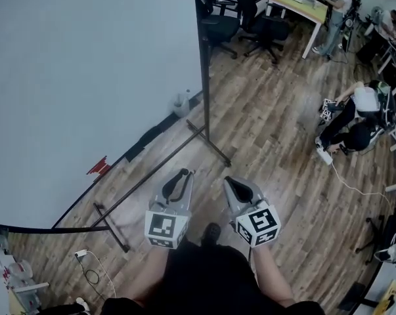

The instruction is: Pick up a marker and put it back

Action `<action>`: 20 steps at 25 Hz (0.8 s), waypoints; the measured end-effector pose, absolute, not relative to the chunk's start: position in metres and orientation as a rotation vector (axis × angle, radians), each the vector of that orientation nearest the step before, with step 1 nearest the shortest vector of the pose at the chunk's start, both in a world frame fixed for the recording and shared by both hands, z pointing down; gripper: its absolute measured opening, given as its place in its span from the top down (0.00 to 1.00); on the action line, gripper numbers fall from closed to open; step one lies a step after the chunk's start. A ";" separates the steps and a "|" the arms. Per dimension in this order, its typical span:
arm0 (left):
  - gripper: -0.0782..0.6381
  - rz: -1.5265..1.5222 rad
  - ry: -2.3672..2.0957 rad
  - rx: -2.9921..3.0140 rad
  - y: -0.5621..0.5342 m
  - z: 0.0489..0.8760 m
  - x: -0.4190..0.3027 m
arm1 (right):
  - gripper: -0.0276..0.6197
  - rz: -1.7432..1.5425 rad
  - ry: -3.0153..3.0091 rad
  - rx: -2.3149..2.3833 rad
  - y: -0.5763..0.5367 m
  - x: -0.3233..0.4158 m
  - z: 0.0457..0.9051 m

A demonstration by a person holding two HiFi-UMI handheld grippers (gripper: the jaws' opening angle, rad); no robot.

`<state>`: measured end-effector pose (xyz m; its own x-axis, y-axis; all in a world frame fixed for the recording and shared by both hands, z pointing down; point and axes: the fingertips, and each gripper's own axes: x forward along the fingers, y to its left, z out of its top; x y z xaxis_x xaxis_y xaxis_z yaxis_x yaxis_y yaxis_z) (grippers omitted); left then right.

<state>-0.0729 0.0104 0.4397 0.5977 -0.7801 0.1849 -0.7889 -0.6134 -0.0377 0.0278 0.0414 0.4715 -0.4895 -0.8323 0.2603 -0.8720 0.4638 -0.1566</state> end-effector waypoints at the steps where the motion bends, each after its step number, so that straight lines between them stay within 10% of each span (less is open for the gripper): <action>1: 0.78 0.283 -1.362 2.760 0.012 0.440 -0.074 | 0.95 0.401 -2.564 1.494 0.042 0.026 0.471; 20: 0.78 0.295 -1.347 2.760 0.042 0.438 -0.075 | 0.95 0.385 -2.577 1.503 0.063 0.017 0.460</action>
